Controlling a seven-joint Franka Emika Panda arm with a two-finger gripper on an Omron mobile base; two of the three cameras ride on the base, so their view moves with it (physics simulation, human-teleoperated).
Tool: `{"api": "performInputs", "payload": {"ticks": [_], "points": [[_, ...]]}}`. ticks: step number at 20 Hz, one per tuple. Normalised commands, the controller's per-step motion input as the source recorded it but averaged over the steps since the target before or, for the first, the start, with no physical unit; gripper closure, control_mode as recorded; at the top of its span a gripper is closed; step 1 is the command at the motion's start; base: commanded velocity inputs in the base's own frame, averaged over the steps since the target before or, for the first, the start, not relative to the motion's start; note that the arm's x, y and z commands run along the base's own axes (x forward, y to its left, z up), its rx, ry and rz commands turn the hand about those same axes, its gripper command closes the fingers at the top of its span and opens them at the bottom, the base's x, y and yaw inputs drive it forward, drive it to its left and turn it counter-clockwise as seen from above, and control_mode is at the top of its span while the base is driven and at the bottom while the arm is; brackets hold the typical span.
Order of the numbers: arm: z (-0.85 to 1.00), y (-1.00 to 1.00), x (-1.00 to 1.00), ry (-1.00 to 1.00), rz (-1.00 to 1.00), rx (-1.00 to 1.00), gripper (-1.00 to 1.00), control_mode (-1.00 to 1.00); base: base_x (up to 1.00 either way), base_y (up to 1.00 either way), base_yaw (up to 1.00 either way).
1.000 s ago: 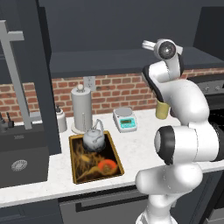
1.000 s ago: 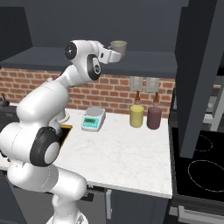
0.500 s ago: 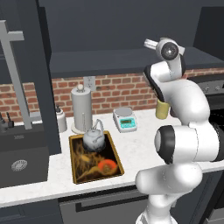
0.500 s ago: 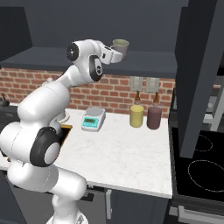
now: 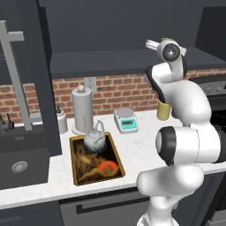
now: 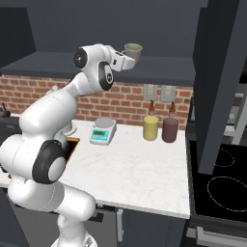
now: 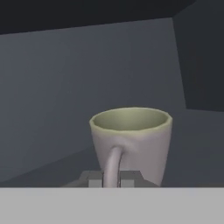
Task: Pick the kettle from the counter and place it on the tray. Then pick the mug from the cabinet and place it on the tray. Then close the cabinet doors.
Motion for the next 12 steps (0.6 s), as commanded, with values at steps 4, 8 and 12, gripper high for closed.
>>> {"api": "performInputs", "payload": {"ticks": [4,8,12], "points": [[0.0,0.0,0.0,0.01,0.0,0.0,1.0,-1.0,0.0,0.0,0.0],[-0.01,0.0,0.0,0.05,0.0,0.0,1.0,-1.0,0.0,0.0,0.0],[-0.03,0.0,-0.2,0.02,0.0,0.0,1.0,-1.0,0.0,0.0,0.0]]}}
